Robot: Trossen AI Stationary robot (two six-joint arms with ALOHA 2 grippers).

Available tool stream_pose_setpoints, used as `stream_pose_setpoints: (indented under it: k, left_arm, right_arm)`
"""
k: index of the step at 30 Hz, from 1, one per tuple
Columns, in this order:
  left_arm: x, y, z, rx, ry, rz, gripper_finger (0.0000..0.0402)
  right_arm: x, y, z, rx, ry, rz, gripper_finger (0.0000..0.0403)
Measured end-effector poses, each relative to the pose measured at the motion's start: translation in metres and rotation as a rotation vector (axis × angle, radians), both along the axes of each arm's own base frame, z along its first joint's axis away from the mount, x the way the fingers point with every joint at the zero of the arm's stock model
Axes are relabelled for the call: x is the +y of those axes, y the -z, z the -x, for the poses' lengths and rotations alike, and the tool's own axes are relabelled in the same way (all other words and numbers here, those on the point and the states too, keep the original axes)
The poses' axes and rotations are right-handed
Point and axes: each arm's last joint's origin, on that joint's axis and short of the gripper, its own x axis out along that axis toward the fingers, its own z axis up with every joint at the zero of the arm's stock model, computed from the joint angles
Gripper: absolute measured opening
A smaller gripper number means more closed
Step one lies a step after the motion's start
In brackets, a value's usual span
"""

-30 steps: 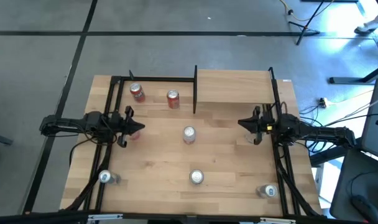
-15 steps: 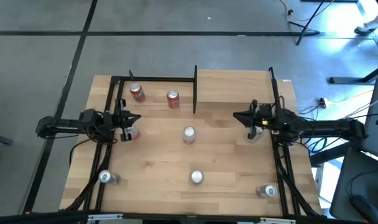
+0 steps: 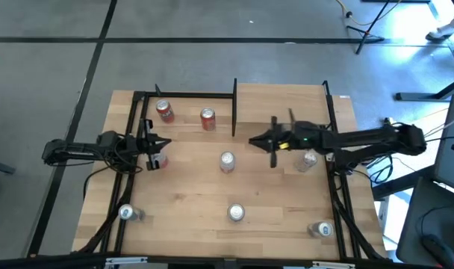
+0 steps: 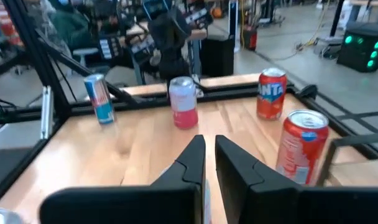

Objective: Place canned beverage on shelf
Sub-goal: Put the right pink soda can on the shelf

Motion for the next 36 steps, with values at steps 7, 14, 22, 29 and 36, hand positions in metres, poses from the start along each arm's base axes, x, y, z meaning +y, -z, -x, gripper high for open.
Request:
stream_pose_setpoints:
  k: [7, 14, 22, 29, 36]
  left_arm:
    - [0.001, -0.003, 0.001, -0.032, -0.008, 0.041, 0.0007]
    - [0.001, 0.003, -0.006, 0.029, 0.011, 0.119, 0.0070]
    - [0.001, 0.001, -0.027, 0.169, 0.012, 0.184, 0.0164]
    - [-0.001, 0.006, -0.056, 0.342, 0.037, 0.298, 0.0202]
    - [-0.008, 0.012, -0.084, 0.485, 0.054, 0.286, 0.0196]
  right_arm:
    - [-0.004, 0.002, -0.041, 0.078, 0.003, -0.005, 0.0028]
    - [-0.004, 0.015, -0.053, 0.260, -0.009, -0.023, 0.0049]
    - [-0.004, 0.026, -0.048, 0.391, -0.017, -0.014, 0.0178]
    - [-0.005, 0.036, -0.052, 0.432, -0.011, 0.023, 0.0253]
    - [-0.004, 0.046, -0.059, 0.434, -0.064, 0.021, 0.0258]
